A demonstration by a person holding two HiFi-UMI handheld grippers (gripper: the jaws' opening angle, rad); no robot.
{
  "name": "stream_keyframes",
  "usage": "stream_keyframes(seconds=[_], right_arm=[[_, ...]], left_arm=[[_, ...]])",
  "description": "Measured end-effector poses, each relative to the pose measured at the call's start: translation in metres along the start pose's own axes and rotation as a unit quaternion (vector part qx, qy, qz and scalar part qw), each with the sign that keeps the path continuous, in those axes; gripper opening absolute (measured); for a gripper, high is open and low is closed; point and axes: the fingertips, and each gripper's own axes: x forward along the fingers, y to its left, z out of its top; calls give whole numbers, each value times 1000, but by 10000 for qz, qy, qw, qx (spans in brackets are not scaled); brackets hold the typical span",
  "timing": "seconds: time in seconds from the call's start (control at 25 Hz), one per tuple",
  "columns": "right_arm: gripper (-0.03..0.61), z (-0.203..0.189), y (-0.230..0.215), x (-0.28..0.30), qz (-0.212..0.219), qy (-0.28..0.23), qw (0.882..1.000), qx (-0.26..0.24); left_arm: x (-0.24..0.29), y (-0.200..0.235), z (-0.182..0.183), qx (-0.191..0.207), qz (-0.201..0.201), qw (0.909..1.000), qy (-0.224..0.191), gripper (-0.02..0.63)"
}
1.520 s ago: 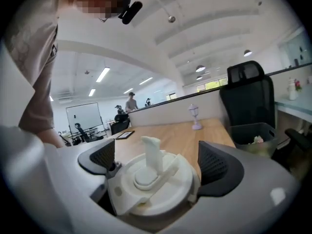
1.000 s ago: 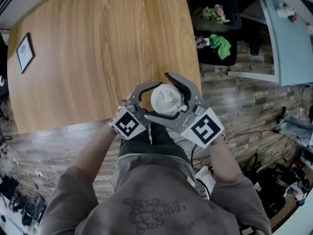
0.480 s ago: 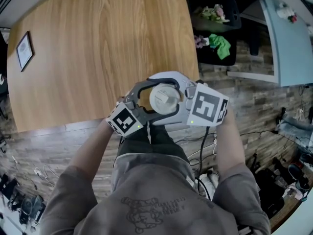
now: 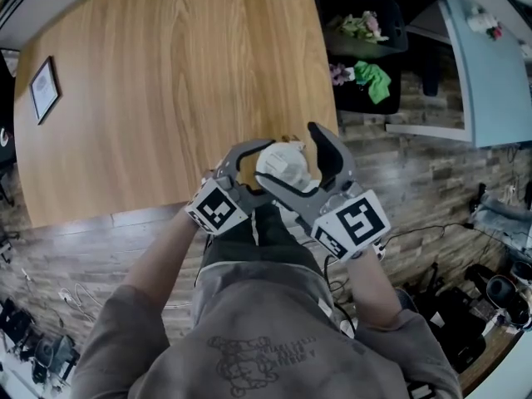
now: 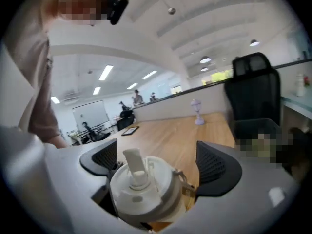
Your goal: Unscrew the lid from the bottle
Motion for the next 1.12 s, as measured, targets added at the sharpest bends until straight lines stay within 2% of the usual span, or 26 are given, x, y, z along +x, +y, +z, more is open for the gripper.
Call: stream_keyframes(seconds=[0.04,0.12,0.24,0.32,0.52,0.72,0.8,0.88,1.0,1.12], right_arm=[[502,-3,-1,1,-336,5,9993,164],[502,-10,2,5,-814,70,9966,145],[502,-16,4,13,-1319,92,9911,-168],[501,-17,0,17,-1489,67,9885,-238],[500,-8,0,25,-1377,-186,9879,-695],[503,-6,9,25,-1018,-294,9909,-833],[506,-8,11,25,-898,-224,9916,-900],[540,-14,11,24,-882,-46,9915,-955],[546,-24,5,21,-1037,179,9909,-837],[543,-28,3,23,-1060,186,9921,-648]], left_arm=[[0,0,0,-7,16,10000,-7,390],[1,1,0,-59,72,9999,-42,390],[1,2,3,-207,194,9995,-149,390],[1,2,2,-146,185,9997,-120,390],[1,8,5,-482,340,9979,-266,390],[0,9,5,-586,428,9969,-308,390],[1,9,6,-569,417,9970,-322,390],[1,8,5,-477,364,9978,-277,390],[3,4,6,-292,300,9987,-290,390],[2,6,5,-272,292,9987,-330,390]])
